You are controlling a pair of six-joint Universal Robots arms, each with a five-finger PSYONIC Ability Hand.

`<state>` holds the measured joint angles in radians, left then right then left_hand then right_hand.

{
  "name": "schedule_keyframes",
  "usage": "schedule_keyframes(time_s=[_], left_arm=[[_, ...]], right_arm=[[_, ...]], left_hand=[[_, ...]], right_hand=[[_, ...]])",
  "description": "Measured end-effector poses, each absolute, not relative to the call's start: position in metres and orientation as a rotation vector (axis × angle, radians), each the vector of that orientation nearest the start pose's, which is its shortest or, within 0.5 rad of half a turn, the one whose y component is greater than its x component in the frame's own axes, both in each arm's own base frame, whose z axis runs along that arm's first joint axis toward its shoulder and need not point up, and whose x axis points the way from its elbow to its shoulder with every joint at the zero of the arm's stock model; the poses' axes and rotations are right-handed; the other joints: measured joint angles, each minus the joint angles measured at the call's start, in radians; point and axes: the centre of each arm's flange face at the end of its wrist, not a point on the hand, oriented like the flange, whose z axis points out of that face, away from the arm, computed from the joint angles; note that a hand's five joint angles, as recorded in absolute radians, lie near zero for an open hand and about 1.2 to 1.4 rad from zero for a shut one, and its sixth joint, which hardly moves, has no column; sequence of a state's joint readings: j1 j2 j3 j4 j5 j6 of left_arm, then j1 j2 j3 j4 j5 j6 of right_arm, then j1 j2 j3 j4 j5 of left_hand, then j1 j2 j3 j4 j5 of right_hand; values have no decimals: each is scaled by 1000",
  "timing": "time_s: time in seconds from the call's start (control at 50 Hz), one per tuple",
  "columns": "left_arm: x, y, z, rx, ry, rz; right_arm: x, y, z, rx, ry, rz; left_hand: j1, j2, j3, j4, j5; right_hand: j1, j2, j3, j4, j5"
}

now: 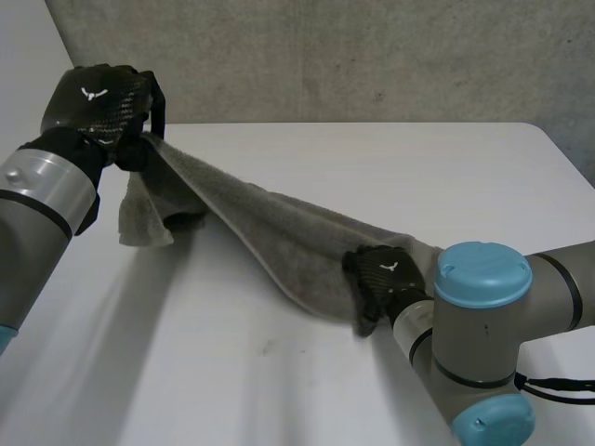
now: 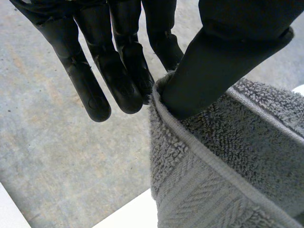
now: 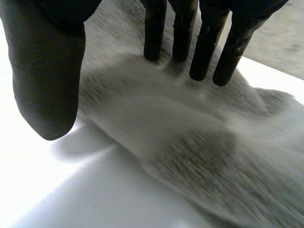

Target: Fold the towel.

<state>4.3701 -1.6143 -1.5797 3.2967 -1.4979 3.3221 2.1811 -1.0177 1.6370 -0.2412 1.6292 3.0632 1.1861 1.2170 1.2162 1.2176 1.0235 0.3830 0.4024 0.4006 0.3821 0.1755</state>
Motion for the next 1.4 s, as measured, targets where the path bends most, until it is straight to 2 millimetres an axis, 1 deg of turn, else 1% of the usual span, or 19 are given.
schedule_keyframes(time_s=[0.06,0.28,0.32,0.36,0.4,0.46,0.52,0.6,0.72,0.78,0.86,0.98,1.1,1.16,1.2,1.26,1.34,1.38,1.4], left_arm=[[-237,-261,311,638,2132,-2461],[-231,-269,309,573,2160,-2459],[-230,-269,308,566,2168,-2458],[-229,-270,307,557,2179,-2455],[-229,-271,306,551,2185,-2453],[-227,-271,305,545,2191,-2448],[-225,-271,305,538,2195,-2440],[-220,-268,310,530,2189,-2435],[-212,-250,324,536,2198,-2418],[-211,-243,320,558,2238,-2383],[-212,-239,301,605,2332,-2295],[-217,-252,250,708,2487,-2063],[-226,-281,223,802,2490,-1955],[-234,-305,236,814,2399,-2034],[-239,-320,258,795,2299,-2146],[-246,-340,315,719,2068,-2407],[-247,-345,380,591,1804,-2698],[-243,-341,419,496,1651,-2869],[-241,-338,429,462,1611,-2922]], right_arm=[[302,-225,123,-728,2313,-1660],[269,-258,137,-651,2353,-1909],[265,-262,137,-673,2356,-1916],[262,-265,136,-720,2347,-1904],[262,-265,139,-767,2324,-1880],[263,-262,149,-830,2277,-1841],[260,-258,173,-878,2221,-1817],[247,-254,223,-919,2165,-1834],[216,-236,316,-1042,2131,-1849],[206,-230,335,-1104,2159,-1774],[199,-235,326,-1194,2240,-1546],[201,-254,275,-1343,2313,-1211],[214,-284,244,-1434,2325,-1172],[228,-311,252,-1439,2278,-1366],[239,-331,270,-1410,2202,-1573],[255,-356,316,-1290,1985,-1961],[262,-363,377,-1057,1677,-2287],[262,-359,409,-916,1506,-2384],[261,-356,418,-866,1459,-2394]], left_hand=[[0,0,0,0,0],[0,0,0,0,0],[0,0,0,0,0],[0,0,0,0,0],[0,0,0,0,0],[0,0,0,0,0],[5,0,0,0,0],[5,0,0,0,0],[5,0,0,0,0],[5,0,0,0,0],[5,0,0,0,0],[5,0,0,0,0],[5,0,0,0,0],[5,0,0,0,0],[5,0,1,0,0],[5,0,1,0,0],[5,0,1,0,0],[5,0,1,0,0],[5,0,1,0,1]], right_hand=[[26,6,9,20,57],[418,402,401,421,438],[512,497,493,501,530],[796,778,764,790,810],[927,904,894,920,957],[937,916,926,953,976],[937,916,926,953,976],[937,916,926,953,976],[937,916,926,953,982],[937,916,926,953,983],[937,916,926,953,985],[937,917,926,953,985],[937,917,926,953,985],[938,930,926,953,985],[938,930,926,953,985],[938,930,926,953,985],[938,930,926,953,985],[938,930,926,953,985],[938,930,926,953,985]])
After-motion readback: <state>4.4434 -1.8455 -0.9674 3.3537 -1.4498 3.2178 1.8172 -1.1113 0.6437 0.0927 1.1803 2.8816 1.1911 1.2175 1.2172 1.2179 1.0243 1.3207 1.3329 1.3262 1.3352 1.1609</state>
